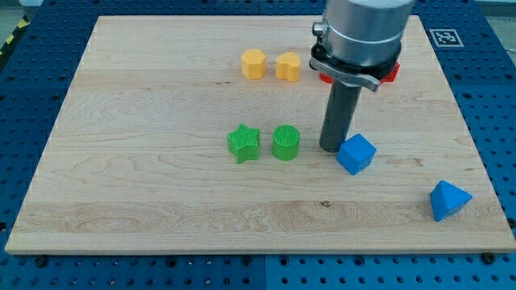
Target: Push green star and green circle slightly right
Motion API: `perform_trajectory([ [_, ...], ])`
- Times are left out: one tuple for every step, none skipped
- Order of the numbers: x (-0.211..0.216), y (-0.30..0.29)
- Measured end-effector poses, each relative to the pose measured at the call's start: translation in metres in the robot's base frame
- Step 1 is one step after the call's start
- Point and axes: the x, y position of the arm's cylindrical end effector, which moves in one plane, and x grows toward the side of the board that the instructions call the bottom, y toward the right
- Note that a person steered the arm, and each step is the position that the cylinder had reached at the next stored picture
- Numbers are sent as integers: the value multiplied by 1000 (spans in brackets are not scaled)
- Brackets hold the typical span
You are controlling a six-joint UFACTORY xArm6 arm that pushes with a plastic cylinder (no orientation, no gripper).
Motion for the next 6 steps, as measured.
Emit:
perform_trajectory([
  [17,31],
  [35,56],
  [42,46],
  [42,-19],
  [42,-92],
  [34,-169],
])
